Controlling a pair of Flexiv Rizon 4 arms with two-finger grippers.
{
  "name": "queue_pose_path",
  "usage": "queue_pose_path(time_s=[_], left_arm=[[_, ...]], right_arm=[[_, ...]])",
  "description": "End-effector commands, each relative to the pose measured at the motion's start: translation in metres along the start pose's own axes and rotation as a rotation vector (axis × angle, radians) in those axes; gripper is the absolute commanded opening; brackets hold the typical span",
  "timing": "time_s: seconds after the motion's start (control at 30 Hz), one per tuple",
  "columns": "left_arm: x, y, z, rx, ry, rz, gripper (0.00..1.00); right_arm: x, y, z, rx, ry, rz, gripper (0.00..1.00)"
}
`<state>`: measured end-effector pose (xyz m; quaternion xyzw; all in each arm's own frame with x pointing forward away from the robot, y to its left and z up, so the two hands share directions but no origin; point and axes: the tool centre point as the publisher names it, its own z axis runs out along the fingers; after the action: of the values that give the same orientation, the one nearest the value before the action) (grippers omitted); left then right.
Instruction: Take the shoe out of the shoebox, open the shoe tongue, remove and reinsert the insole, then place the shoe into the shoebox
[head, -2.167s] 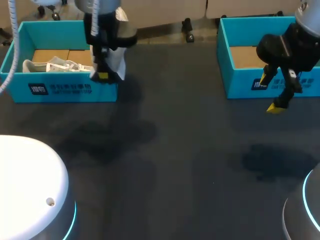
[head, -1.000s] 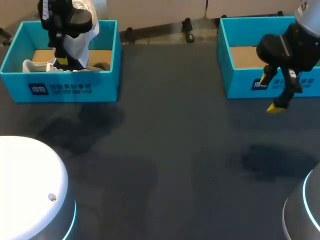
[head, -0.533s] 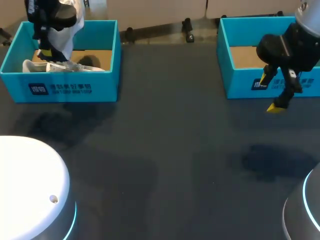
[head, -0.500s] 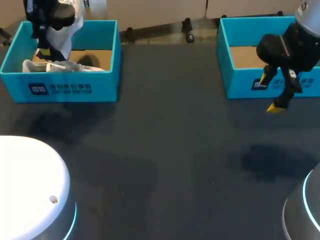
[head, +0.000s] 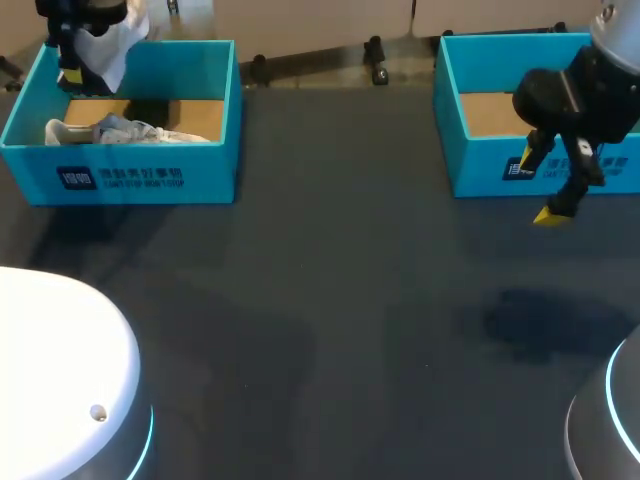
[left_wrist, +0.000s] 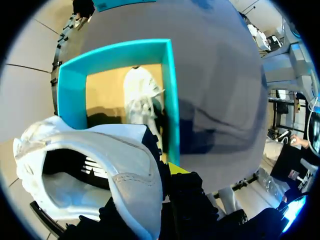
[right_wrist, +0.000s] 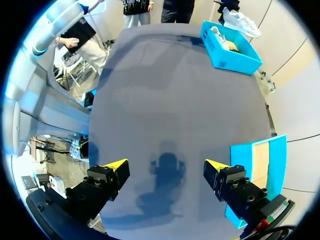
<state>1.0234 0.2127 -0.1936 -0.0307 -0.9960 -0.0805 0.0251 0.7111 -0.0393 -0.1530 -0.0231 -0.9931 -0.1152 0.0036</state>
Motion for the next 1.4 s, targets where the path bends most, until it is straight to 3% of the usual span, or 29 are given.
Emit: queue_pose_path(time_s=[0.03, 0.4, 0.6, 1.2, 1.4], left_arm=[[-0.017, 0.014, 0.006, 0.005, -0.016, 0.003, 0.0], [-0.037, 0.055, 0.016, 0.013, -0.072, 0.008, 0.0], [-0.046, 0.06, 0.02, -0.016, -0.064, -0.025, 0.0], [-0.046, 0.06, 0.02, -0.016, -0.064, -0.025, 0.0], [-0.059, 0.079, 0.026, -0.123, -0.034, 0.283, 0.0]], right_arm=[[-0.002, 0.001, 0.001, 0.004, 0.003, 0.001, 1.0], [-0.002, 0.001, 0.001, 0.004, 0.003, 0.001, 1.0], [-0.002, 0.001, 0.001, 0.004, 0.003, 0.001, 1.0], [-0.002, 0.001, 0.001, 0.004, 0.003, 0.001, 1.0], [-0.002, 0.001, 0.001, 0.004, 0.003, 0.001, 1.0]])
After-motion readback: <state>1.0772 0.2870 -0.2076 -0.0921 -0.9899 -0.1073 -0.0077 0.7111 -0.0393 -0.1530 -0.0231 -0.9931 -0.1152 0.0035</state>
